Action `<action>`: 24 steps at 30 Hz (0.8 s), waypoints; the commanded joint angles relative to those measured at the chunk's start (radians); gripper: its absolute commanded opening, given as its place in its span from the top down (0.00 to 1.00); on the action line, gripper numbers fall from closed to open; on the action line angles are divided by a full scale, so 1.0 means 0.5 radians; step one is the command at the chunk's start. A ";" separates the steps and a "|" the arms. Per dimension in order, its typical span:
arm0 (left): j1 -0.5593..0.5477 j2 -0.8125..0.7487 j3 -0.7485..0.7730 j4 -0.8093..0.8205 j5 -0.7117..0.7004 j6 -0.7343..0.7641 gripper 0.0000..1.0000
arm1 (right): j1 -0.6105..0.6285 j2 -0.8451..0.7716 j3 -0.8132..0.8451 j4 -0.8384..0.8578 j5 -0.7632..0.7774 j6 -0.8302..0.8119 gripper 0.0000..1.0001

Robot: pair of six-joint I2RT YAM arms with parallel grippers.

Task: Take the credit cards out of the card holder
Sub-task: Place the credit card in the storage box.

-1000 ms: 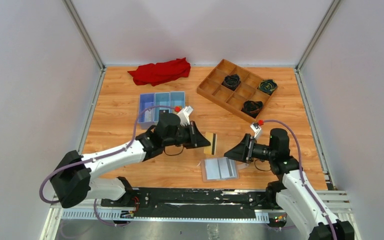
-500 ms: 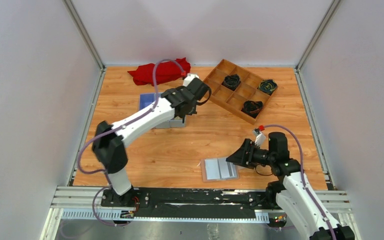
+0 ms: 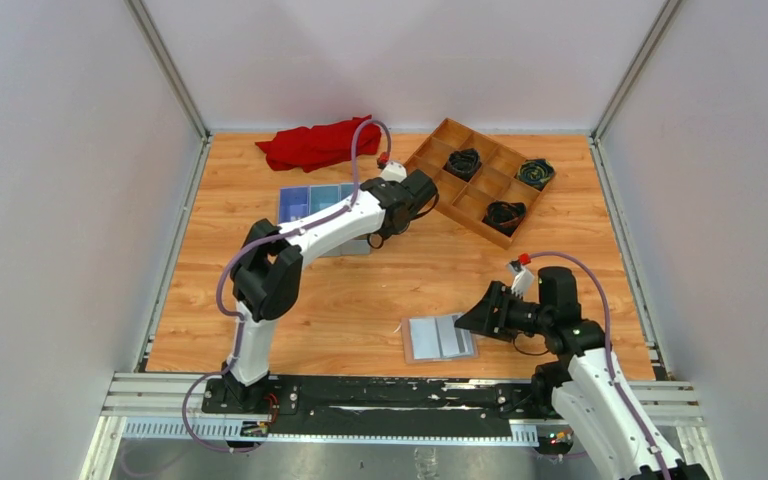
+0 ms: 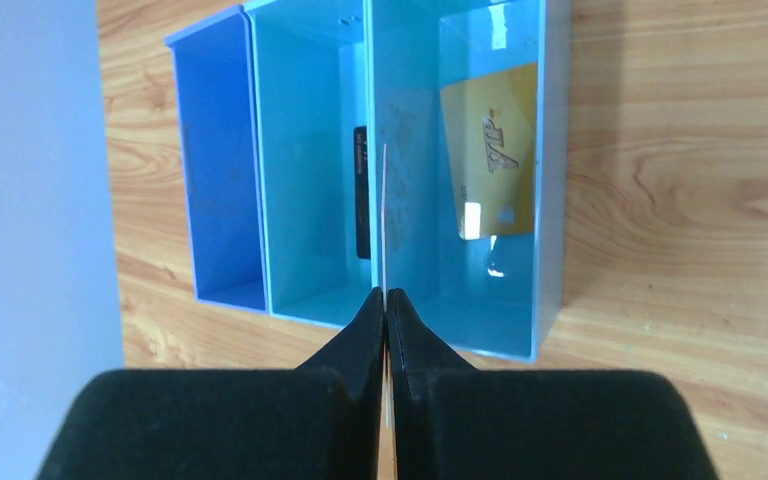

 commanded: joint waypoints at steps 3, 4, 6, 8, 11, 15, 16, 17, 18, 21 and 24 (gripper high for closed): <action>0.030 0.177 0.127 -0.011 -0.253 -0.022 1.00 | 0.017 0.026 0.042 -0.074 0.028 -0.041 0.30; 0.033 0.203 0.153 -0.011 -0.257 -0.013 1.00 | 0.017 0.026 0.041 -0.074 0.029 -0.040 0.30; 0.036 0.265 0.206 -0.008 -0.259 0.006 1.00 | 0.017 0.029 0.037 -0.074 0.034 -0.043 0.30; 0.045 0.329 0.256 -0.011 -0.254 0.030 1.00 | 0.017 0.029 0.039 -0.074 0.029 -0.039 0.30; 0.058 0.380 0.301 -0.011 -0.196 0.070 0.99 | 0.017 0.017 0.038 -0.075 0.020 -0.035 0.30; 0.064 0.378 0.310 -0.011 -0.169 0.083 0.88 | 0.017 0.002 0.039 -0.077 0.030 -0.029 0.30; 0.069 0.384 0.316 -0.011 -0.166 0.091 0.87 | 0.016 0.003 0.039 -0.074 0.034 -0.030 0.30; 0.075 0.392 0.322 -0.012 -0.156 0.097 0.85 | 0.017 0.006 0.042 -0.074 0.039 -0.030 0.30; 0.078 0.401 0.330 -0.011 -0.143 0.103 0.85 | 0.017 0.012 0.047 -0.074 0.041 -0.031 0.30; 0.084 0.413 0.340 -0.011 -0.108 0.111 0.82 | 0.017 0.033 0.063 -0.074 0.041 -0.038 0.30; 0.083 0.383 0.332 -0.009 -0.054 0.102 0.81 | 0.018 0.052 0.081 -0.074 0.042 -0.054 0.30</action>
